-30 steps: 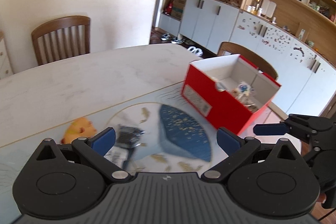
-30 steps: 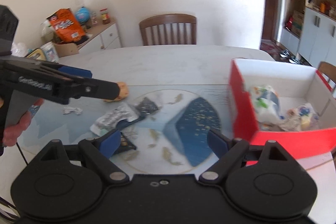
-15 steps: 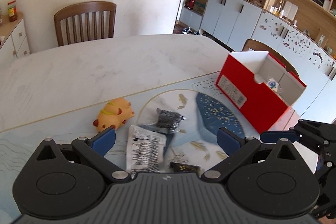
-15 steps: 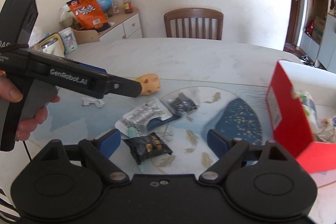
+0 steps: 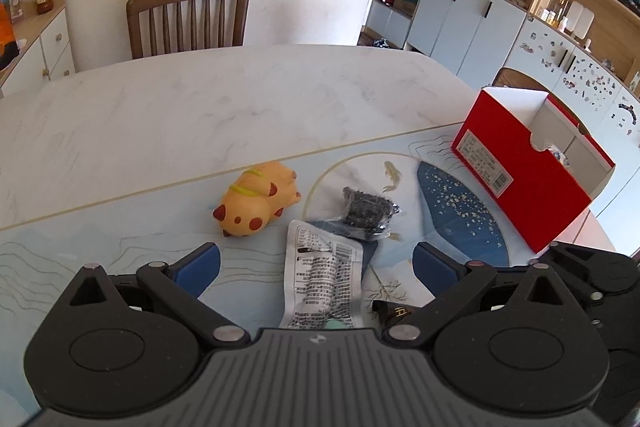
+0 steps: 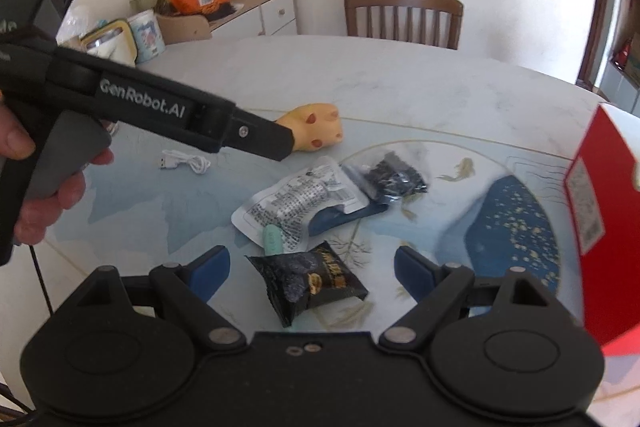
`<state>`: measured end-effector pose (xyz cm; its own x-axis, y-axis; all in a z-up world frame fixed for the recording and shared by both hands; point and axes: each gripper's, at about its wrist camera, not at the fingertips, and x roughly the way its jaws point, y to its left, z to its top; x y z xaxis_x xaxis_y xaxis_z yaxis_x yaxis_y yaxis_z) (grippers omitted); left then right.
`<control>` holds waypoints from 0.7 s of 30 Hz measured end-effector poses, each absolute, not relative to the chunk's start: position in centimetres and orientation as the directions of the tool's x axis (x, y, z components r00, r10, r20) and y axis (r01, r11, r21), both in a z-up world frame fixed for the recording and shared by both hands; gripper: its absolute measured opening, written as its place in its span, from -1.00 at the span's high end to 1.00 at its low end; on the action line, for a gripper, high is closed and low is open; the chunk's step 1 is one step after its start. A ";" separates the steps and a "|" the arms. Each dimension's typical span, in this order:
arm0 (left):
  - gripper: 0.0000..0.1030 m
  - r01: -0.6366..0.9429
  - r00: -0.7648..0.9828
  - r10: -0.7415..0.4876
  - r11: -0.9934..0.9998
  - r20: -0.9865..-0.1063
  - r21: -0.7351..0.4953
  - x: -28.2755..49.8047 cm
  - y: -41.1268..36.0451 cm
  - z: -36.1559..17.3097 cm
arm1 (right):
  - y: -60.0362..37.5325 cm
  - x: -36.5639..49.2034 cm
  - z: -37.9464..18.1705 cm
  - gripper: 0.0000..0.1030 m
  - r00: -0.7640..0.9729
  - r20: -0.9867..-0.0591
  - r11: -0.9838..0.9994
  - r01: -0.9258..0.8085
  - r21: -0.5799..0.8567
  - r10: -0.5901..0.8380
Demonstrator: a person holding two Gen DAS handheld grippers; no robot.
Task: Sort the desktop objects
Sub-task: 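Grasp black snack bag with right tool while left tool grasps white printed sachet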
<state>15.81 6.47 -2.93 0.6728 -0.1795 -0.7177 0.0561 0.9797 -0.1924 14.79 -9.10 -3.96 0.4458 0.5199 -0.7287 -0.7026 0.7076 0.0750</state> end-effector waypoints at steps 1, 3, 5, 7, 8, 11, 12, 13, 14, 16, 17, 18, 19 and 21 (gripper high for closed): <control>-1.00 0.053 0.671 -0.176 0.980 -0.720 -0.190 15.8 6.6 -3.0 | -8.8 14.9 -4.3 -0.74 0.439 -0.734 0.702 -0.709 0.071 0.518; -1.00 0.049 0.669 -0.173 0.981 -0.723 -0.189 15.8 6.7 -3.1 | -8.1 15.2 -5.1 -0.72 0.424 -0.748 0.691 -0.720 0.064 0.511; -1.00 0.044 0.667 -0.170 0.981 -0.725 -0.190 15.9 6.8 -3.2 | -7.7 15.4 -5.9 -0.68 0.419 -0.763 0.690 -0.722 0.049 0.492; -1.00 0.041 0.663 -0.171 0.980 -0.729 -0.192 16.0 6.9 -3.3 | -7.8 15.8 -6.2 -0.67 0.420 -0.768 0.695 -0.718 0.044 0.483; -1.00 0.041 0.661 -0.172 0.980 -0.731 -0.193 16.0 6.9 -3.4 | -7.9 16.0 -6.3 -0.66 0.424 -0.769 0.699 -0.714 0.042 0.479; -0.99 0.046 0.652 -0.174 0.981 -0.738 -0.190 16.3 6.7 -3.9 | -8.9 16.8 -6.4 -0.65 0.438 -0.773 0.721 -0.692 0.037 0.460; -0.99 0.048 0.649 -0.175 0.981 -0.740 -0.190 16.4 6.7 -4.1 | -9.3 17.0 -6.4 -0.65 0.447 -0.774 0.731 -0.682 0.030 0.448; -0.99 0.048 0.646 -0.176 0.981 -0.743 -0.190 16.4 6.6 -4.3 | -9.7 17.4 -6.5 -0.65 0.456 -0.775 0.743 -0.669 0.024 0.437; -0.99 0.049 0.643 -0.176 0.981 -0.746 -0.189 16.6 6.5 -4.4 | -10.2 17.8 -6.6 -0.65 0.461 -0.778 0.753 -0.657 0.023 0.427; -0.99 0.054 0.634 -0.179 0.981 -0.752 -0.187 16.8 6.3 -4.9 | -11.1 18.5 -6.8 -0.65 0.475 -0.781 0.777 -0.629 0.020 0.405; -0.99 0.059 0.632 -0.180 0.981 -0.754 -0.185 16.9 6.2 -5.1 | -11.5 18.8 -6.8 -0.65 0.482 -0.782 0.788 -0.616 0.019 0.395; -0.99 0.067 0.629 -0.182 0.981 -0.756 -0.181 17.1 6.0 -5.3 | -11.9 19.0 -6.8 -0.65 0.486 -0.782 0.796 -0.605 0.021 0.390; -0.99 0.072 0.627 -0.183 0.981 -0.757 -0.178 17.2 5.9 -5.5 | -12.3 19.2 -6.7 -0.65 0.487 -0.781 0.802 -0.597 0.028 0.390; -0.99 0.087 0.619 -0.191 0.981 -0.762 -0.175 17.5 5.6 -6.1 | -12.7 19.3 -6.4 -0.65 0.489 -0.776 0.805 -0.592 0.041 0.399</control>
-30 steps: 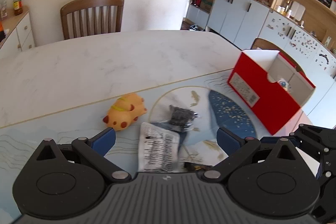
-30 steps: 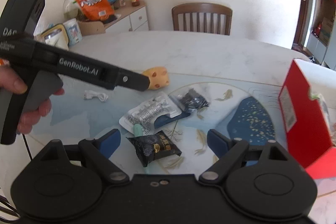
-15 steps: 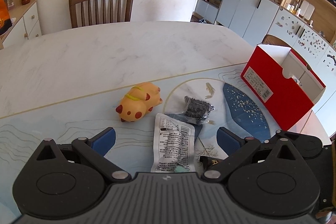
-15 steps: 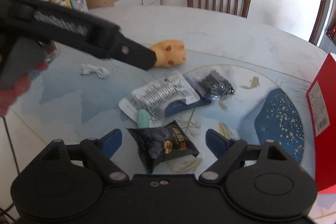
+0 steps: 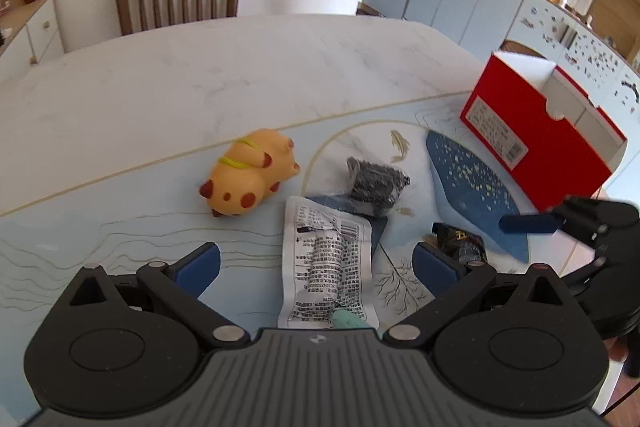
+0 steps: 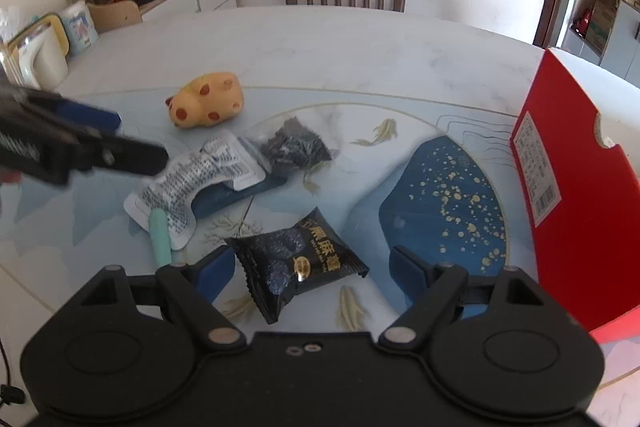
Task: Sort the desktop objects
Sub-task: 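Grasp black snack bag with right tool while left tool grasps white printed sachet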
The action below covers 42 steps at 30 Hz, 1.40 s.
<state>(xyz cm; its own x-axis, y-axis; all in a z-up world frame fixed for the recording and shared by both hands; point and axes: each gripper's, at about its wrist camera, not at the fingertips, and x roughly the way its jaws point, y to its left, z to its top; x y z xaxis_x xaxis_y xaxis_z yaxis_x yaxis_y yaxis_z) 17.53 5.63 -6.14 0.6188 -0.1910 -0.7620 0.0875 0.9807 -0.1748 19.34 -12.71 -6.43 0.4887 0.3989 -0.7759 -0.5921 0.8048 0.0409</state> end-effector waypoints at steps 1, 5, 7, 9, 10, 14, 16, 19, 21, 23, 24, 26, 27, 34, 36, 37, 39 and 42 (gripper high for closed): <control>-0.99 0.098 0.616 -0.198 0.980 -0.762 -0.175 17.6 5.5 -6.5 | -12.8 19.4 -6.3 -0.65 0.491 -0.772 0.803 -0.594 0.040 0.403; -0.99 0.158 0.606 -0.225 0.974 -0.763 -0.161 17.8 4.9 -7.5 | -12.7 19.6 -6.1 -0.64 0.485 -0.771 0.790 -0.612 0.037 0.412; -0.99 0.184 0.604 -0.232 0.971 -0.763 -0.150 17.9 4.5 -7.7 | -12.6 20.0 -6.4 -0.64 0.480 -0.777 0.779 -0.626 0.023 0.408; -0.98 0.199 0.600 -0.236 0.970 -0.764 -0.143 18.1 4.3 -7.9 | -12.5 20.2 -6.7 -0.64 0.470 -0.781 0.768 -0.640 0.021 0.412; -0.98 0.201 0.598 -0.236 0.969 -0.766 -0.142 18.3 4.1 -8.1 | -12.5 20.3 -6.8 -0.64 0.463 -0.782 0.762 -0.647 0.024 0.417; -0.97 0.211 0.585 -0.224 0.970 -0.779 -0.120 19.1 3.5 -9.0 | -12.4 20.7 -7.4 -0.52 0.425 -0.785 0.730 -0.681 0.051 0.451; -0.88 0.215 0.579 -0.218 0.970 -0.785 -0.111 19.5 3.3 -9.4 | -12.4 20.8 -7.4 -0.51 0.410 -0.783 0.720 -0.691 0.068 0.468; -0.78 0.205 0.573 -0.218 0.971 -0.790 -0.119 19.9 3.3 -9.8 | -12.5 20.9 -7.5 -0.50 0.396 -0.778 0.706 -0.703 0.085 0.487; -0.70 0.206 0.571 -0.219 0.971 -0.791 -0.120 19.9 3.2 -10.0 | -12.3 20.9 -7.6 -0.50 0.381 -0.779 0.690 -0.718 0.091 0.499; -0.63 0.211 0.575 -0.215 0.971 -0.790 -0.111 19.9 3.1 -10.1 | -12.0 20.8 -7.8 -0.47 0.375 -0.783 0.679 -0.730 0.080 0.496; -0.62 0.212 0.577 -0.211 0.972 -0.789 -0.106 19.9 3.1 -10.1 | -11.9 20.9 -7.9 -0.47 0.372 -0.783 0.676 -0.733 0.082 0.498; -0.57 0.210 0.583 -0.204 0.973 -0.787 -0.097 19.9 3.0 -10.1 | -11.9 21.0 -8.0 -0.46 0.368 -0.782 0.672 -0.735 0.087 0.503; -0.55 0.209 0.585 -0.199 0.974 -0.786 -0.091 19.9 3.0 -10.1 | -11.9 21.1 -8.1 -0.44 0.364 -0.782 0.671 -0.735 0.092 0.506; -0.22 0.217 0.605 -0.153 0.976 -0.781 -0.023 19.5 2.7 -10.1 | -11.7 21.1 -8.3 -0.17 0.353 -0.777 0.659 -0.745 0.103 0.522; -0.22 0.217 0.606 -0.155 0.976 -0.780 -0.025 19.4 2.7 -10.1 | -11.7 21.0 -8.2 -0.09 0.355 -0.775 0.659 -0.745 0.104 0.524; -0.20 0.214 0.608 -0.154 0.977 -0.779 -0.026 19.4 2.8 -10.1 | -11.7 21.0 -8.2 -0.06 0.357 -0.774 0.660 -0.745 0.102 0.523; -0.19 0.207 0.610 -0.151 0.978 -0.778 -0.027 19.4 2.8 -10.1 | -11.7 21.0 -8.2 0.06 0.362 -0.772 0.662 -0.743 0.100 0.522; -0.17 0.198 0.616 -0.147 0.980 -0.774 -0.029 19.4 2.8 -10.1 | -11.9 21.0 -8.1 0.11 0.375 -0.770 0.674 -0.732 0.096 0.517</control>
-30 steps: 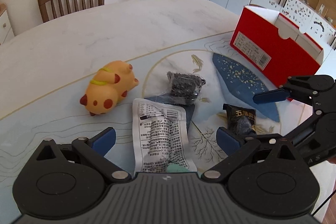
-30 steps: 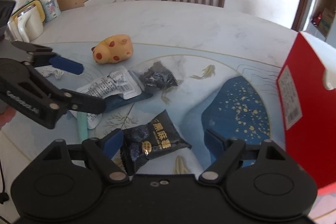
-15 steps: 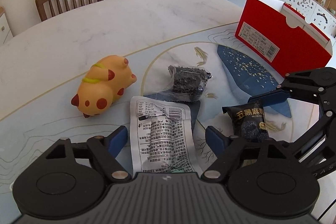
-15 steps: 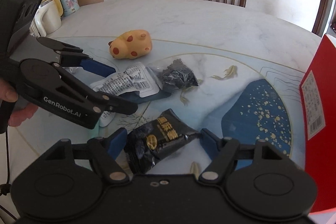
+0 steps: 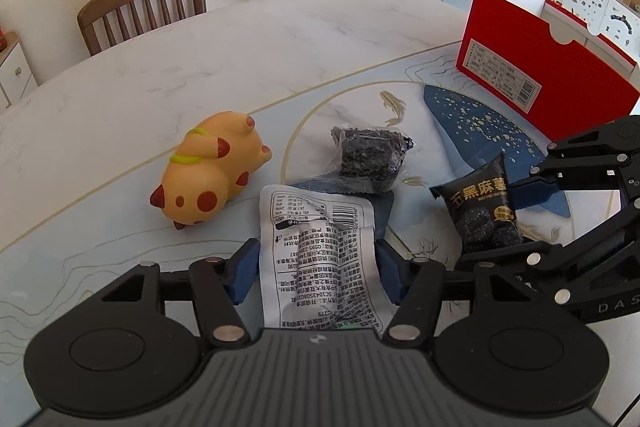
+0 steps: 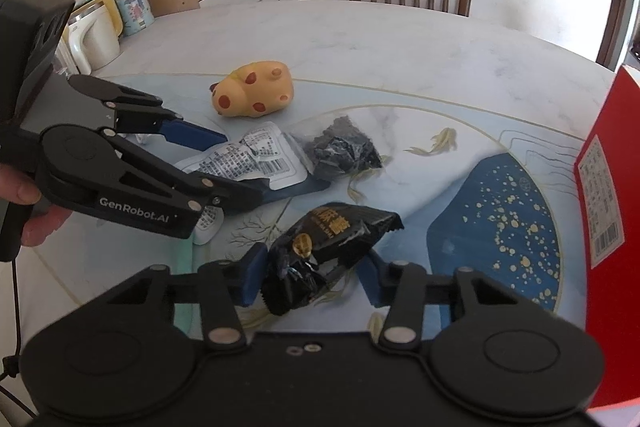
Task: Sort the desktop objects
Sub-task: 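Grasp black snack bag with right tool while left tool grasps white printed sachet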
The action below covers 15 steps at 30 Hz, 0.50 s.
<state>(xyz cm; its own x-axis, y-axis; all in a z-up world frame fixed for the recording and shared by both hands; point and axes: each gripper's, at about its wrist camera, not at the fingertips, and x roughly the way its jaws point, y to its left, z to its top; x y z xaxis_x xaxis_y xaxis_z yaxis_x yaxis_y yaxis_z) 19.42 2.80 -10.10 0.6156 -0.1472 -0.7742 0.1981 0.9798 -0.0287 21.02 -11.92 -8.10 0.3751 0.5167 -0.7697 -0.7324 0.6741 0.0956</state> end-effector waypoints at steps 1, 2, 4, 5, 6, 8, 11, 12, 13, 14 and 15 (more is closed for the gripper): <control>-0.17 0.193 0.617 -0.146 0.981 -0.773 -0.032 19.4 2.9 -10.1 | -12.0 21.0 -8.1 0.12 0.383 -0.768 0.679 -0.729 0.090 0.513; -0.14 0.185 0.622 -0.142 0.982 -0.770 -0.032 19.5 2.9 -10.0 | -12.1 20.9 -8.1 0.14 0.390 -0.767 0.683 -0.725 0.086 0.510; -0.13 0.177 0.625 -0.140 0.984 -0.768 -0.036 19.5 3.0 -9.9 | -12.3 20.9 -7.9 0.17 0.399 -0.765 0.693 -0.716 0.085 0.506; -0.13 0.175 0.626 -0.141 0.984 -0.767 -0.038 19.5 3.1 -9.8 | -12.4 20.9 -7.9 0.18 0.405 -0.764 0.698 -0.711 0.082 0.502; -0.13 0.175 0.628 -0.141 0.984 -0.765 -0.038 19.5 3.1 -9.6 | -12.5 20.9 -7.8 0.19 0.411 -0.763 0.703 -0.707 0.079 0.499; -0.12 0.176 0.632 -0.142 0.984 -0.762 -0.038 19.5 3.1 -9.5 | -12.9 20.8 -7.7 0.20 0.420 -0.759 0.712 -0.698 0.080 0.497; -0.12 0.170 0.638 -0.137 0.985 -0.758 -0.035 19.3 3.0 -9.3 | -13.3 20.8 -7.4 0.21 0.432 -0.754 0.723 -0.686 0.082 0.495; -0.12 0.167 0.639 -0.135 0.985 -0.757 -0.034 19.3 3.0 -9.2 | -13.4 20.7 -7.2 0.22 0.437 -0.753 0.727 -0.682 0.080 0.493; -0.12 0.168 0.638 -0.136 0.985 -0.758 -0.035 19.2 3.0 -9.2 | -13.5 20.7 -7.1 0.22 0.442 -0.750 0.731 -0.677 0.080 0.491; -0.12 0.169 0.639 -0.138 0.985 -0.757 -0.036 19.1 3.0 -9.1 | -13.7 20.7 -7.0 0.22 0.445 -0.748 0.736 -0.671 0.084 0.492; -0.12 0.169 0.641 -0.137 0.985 -0.755 -0.035 19.1 2.9 -9.0 | -13.9 20.6 -6.8 0.22 0.447 -0.746 0.741 -0.666 0.090 0.493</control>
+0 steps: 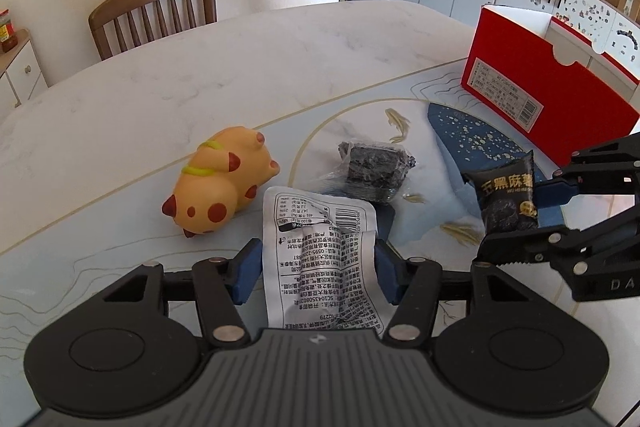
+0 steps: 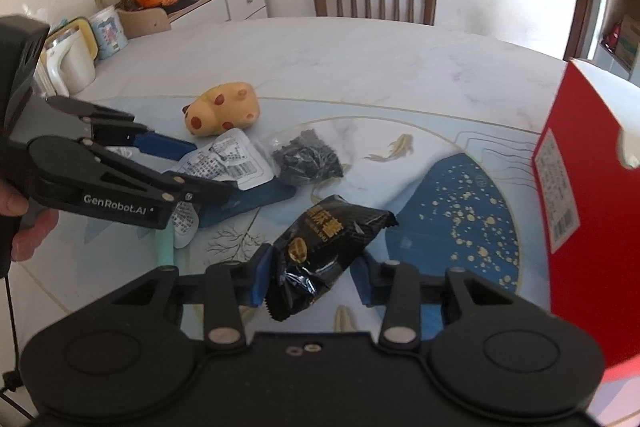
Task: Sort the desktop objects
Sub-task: 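Grasp black snack bag with right tool while left tool grasps white printed sachet, then carry black bag with right tool while left tool carries white sachet to box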
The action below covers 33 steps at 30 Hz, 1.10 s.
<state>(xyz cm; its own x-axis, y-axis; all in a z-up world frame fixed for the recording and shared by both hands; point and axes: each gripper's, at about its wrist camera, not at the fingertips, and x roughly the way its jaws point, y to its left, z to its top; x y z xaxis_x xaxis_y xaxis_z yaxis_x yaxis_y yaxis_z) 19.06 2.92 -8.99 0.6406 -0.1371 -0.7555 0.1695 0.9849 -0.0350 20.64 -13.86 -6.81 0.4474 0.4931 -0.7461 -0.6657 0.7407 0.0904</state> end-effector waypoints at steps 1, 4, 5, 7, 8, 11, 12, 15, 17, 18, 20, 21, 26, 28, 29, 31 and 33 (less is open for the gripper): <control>-0.12 0.170 0.642 -0.137 0.985 -0.754 -0.034 19.0 2.9 -8.9 | -14.1 20.6 -6.7 0.22 0.452 -0.743 0.745 -0.661 0.093 0.494; -0.12 0.172 0.649 -0.142 0.984 -0.748 -0.037 18.6 2.8 -8.3 | -14.6 20.4 -6.3 0.22 0.466 -0.737 0.755 -0.649 0.091 0.489; -0.12 0.173 0.651 -0.144 0.984 -0.746 -0.040 18.4 2.7 -8.1 | -14.7 20.3 -6.2 0.22 0.471 -0.735 0.759 -0.646 0.089 0.487; -0.12 0.172 0.655 -0.148 0.984 -0.741 -0.045 18.1 2.6 -7.8 | -15.1 20.2 -5.9 0.23 0.479 -0.733 0.764 -0.639 0.088 0.484; -0.12 0.171 0.658 -0.147 0.984 -0.738 -0.044 17.9 2.5 -7.6 | -15.2 20.1 -5.8 0.23 0.484 -0.731 0.767 -0.635 0.085 0.481; -0.12 0.169 0.665 -0.149 0.984 -0.732 -0.047 17.6 2.3 -7.1 | -15.6 19.7 -5.4 0.23 0.500 -0.725 0.778 -0.624 0.077 0.473; -0.12 0.168 0.667 -0.150 0.985 -0.730 -0.049 17.5 2.3 -6.9 | -15.8 19.6 -5.2 0.23 0.504 -0.722 0.781 -0.620 0.078 0.473; -0.12 0.169 0.671 -0.157 0.984 -0.725 -0.056 17.2 2.0 -6.3 | -16.3 19.2 -4.7 0.23 0.519 -0.714 0.788 -0.612 0.074 0.470; -0.12 0.169 0.678 -0.160 0.984 -0.717 -0.059 17.0 1.8 -5.8 | -16.7 19.0 -4.3 0.23 0.527 -0.709 0.792 -0.606 0.074 0.469; -0.12 0.170 0.682 -0.162 0.984 -0.713 -0.061 17.0 1.7 -5.6 | -16.9 18.8 -4.2 0.23 0.532 -0.707 0.795 -0.603 0.071 0.466; -0.12 0.173 0.692 -0.163 0.983 -0.703 -0.057 16.9 1.5 -5.1 | -17.3 18.6 -3.9 0.23 0.540 -0.701 0.800 -0.596 0.072 0.466; -0.12 0.174 0.696 -0.161 0.983 -0.700 -0.053 16.9 1.4 -5.0 | -17.5 18.5 -3.8 0.23 0.545 -0.699 0.803 -0.592 0.072 0.464; -0.12 0.173 0.707 -0.166 0.983 -0.688 -0.059 16.9 1.0 -4.0 | -18.6 17.8 -3.0 0.23 0.566 -0.685 0.816 -0.574 0.070 0.458; -0.12 0.180 0.711 -0.178 0.981 -0.680 -0.069 16.7 0.6 -3.4 | -19.1 17.5 -2.5 0.23 0.574 -0.677 0.820 -0.568 0.074 0.459; -0.12 0.186 0.712 -0.185 0.980 -0.677 -0.072 16.6 0.4 -3.1 | -19.3 17.4 -2.3 0.23 0.578 -0.674 0.821 -0.566 0.075 0.460; -0.12 0.197 0.714 -0.195 0.977 -0.673 -0.075 16.4 -0.1 -2.5 | -19.8 17.1 -1.8 0.23 0.587 -0.667 0.826 -0.559 0.075 0.458; -0.12 0.210 0.718 -0.209 0.974 -0.664 -0.079 16.1 -0.8 -1.9 | -20.2 16.9 -1.4 0.23 0.594 -0.661 0.829 -0.553 0.076 0.457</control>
<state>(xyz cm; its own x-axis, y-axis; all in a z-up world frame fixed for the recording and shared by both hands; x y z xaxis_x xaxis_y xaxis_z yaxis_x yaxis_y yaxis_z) 16.10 -0.76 -1.86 0.7177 -0.2087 -0.6644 0.2104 0.9744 -0.0788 16.89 -20.22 -1.37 0.5942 0.4575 -0.6615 -0.5535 0.8294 0.0764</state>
